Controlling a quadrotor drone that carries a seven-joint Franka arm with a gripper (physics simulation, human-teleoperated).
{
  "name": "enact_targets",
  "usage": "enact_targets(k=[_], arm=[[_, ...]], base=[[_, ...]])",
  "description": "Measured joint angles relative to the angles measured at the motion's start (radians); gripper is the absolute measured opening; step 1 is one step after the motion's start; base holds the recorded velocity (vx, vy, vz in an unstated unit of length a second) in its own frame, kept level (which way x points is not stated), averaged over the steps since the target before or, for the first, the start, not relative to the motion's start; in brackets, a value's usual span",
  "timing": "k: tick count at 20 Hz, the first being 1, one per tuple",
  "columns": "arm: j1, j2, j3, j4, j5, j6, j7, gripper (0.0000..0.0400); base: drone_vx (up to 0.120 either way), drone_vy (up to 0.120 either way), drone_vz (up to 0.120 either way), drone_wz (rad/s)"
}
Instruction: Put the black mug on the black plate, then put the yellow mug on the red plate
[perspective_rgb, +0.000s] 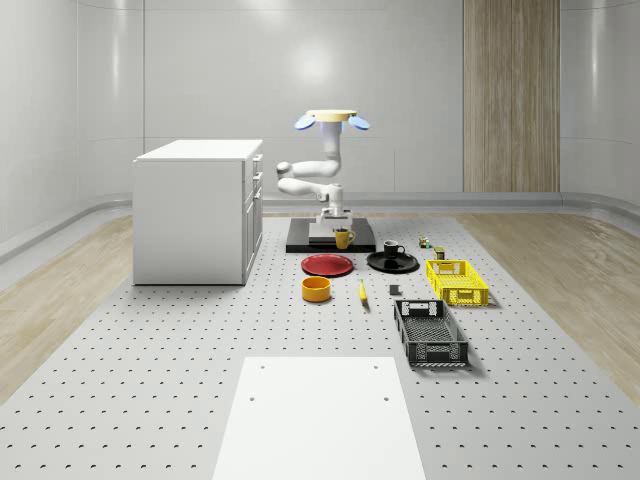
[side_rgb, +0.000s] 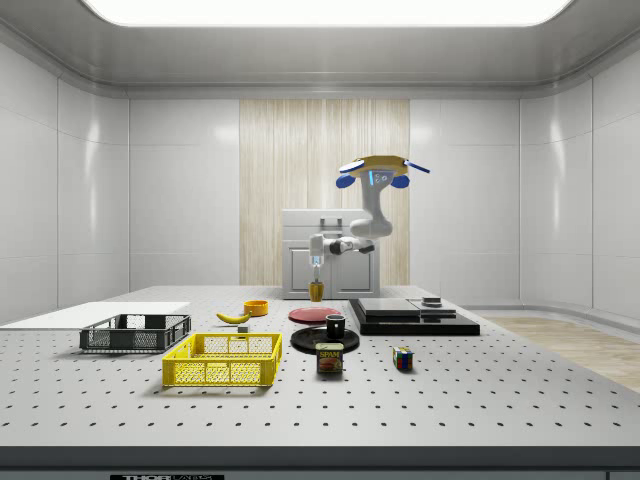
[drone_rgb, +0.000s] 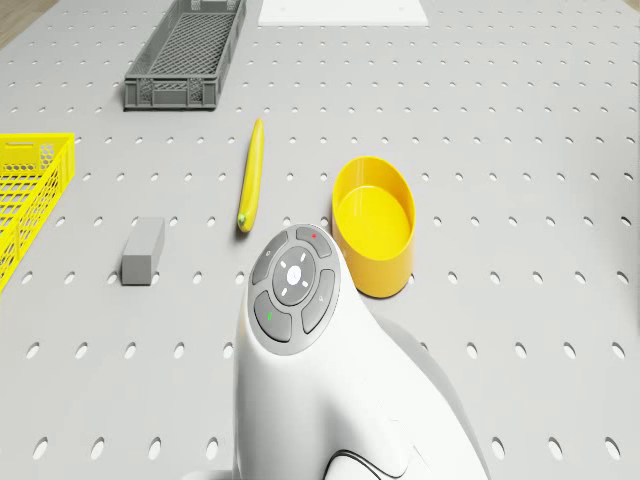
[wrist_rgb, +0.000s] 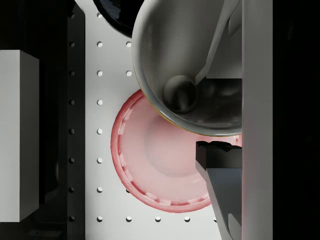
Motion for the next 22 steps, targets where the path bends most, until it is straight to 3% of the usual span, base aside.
enact_targets(k=[3, 11, 22], arm=[[0.0, 0.0, 0.0, 0.0, 0.0, 0.0, 0.0, 0.011], [0.066, -0.019, 0.0, 0.001, 0.006, 0.019, -0.068, 0.011], [0.101, -0.028, -0.088, 0.048, -0.068, 0.078, -0.13, 0.011]], base=[[0.0, -0.093, 0.0, 0.0], [0.0, 0.0, 0.0, 0.0], [0.0, 0.0, 0.0, 0.0]])
